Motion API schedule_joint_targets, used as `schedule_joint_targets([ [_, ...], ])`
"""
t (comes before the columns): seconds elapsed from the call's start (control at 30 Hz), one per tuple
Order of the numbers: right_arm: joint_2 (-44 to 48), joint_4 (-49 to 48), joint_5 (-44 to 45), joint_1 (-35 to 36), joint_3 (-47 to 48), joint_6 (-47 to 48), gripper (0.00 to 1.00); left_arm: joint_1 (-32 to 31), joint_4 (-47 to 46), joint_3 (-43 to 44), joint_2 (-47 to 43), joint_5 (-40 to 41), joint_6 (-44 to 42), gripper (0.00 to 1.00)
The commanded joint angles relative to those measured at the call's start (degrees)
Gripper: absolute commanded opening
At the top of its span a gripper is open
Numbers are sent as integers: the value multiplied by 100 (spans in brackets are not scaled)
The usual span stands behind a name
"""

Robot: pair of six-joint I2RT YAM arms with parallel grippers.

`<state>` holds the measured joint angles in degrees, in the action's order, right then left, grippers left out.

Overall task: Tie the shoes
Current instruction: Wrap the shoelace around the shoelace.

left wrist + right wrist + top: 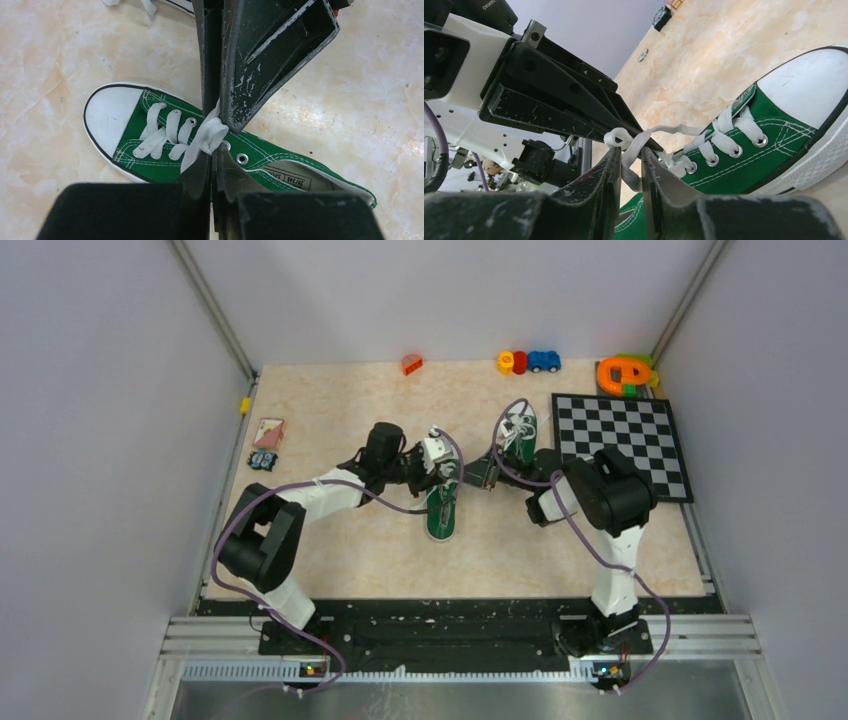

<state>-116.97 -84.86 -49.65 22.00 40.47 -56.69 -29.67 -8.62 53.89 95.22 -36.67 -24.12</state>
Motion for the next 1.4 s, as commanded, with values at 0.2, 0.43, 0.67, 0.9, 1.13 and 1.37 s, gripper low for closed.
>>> schedule_joint_targets([
  [0.2,-98,-446,-71,50,21,66,36,33,-174,235,48,-185,93,0],
  [0.43,-98,-389,-30,79,74,86,40,40,-117,310,90,-283,106,0],
  [0.67,-74,-288,78,121,145,78,41,17,-55,400,194,-374,111,0],
  [0.9,18,43,269,166,213,117,41,-9,-34,436,224,-394,74,0],
  [1.13,66,-4,496,187,192,16,39,-38,-2,447,248,-400,23,0],
  [1.37,130,-107,649,191,151,-90,38,-39,18,474,280,-419,4,0],
])
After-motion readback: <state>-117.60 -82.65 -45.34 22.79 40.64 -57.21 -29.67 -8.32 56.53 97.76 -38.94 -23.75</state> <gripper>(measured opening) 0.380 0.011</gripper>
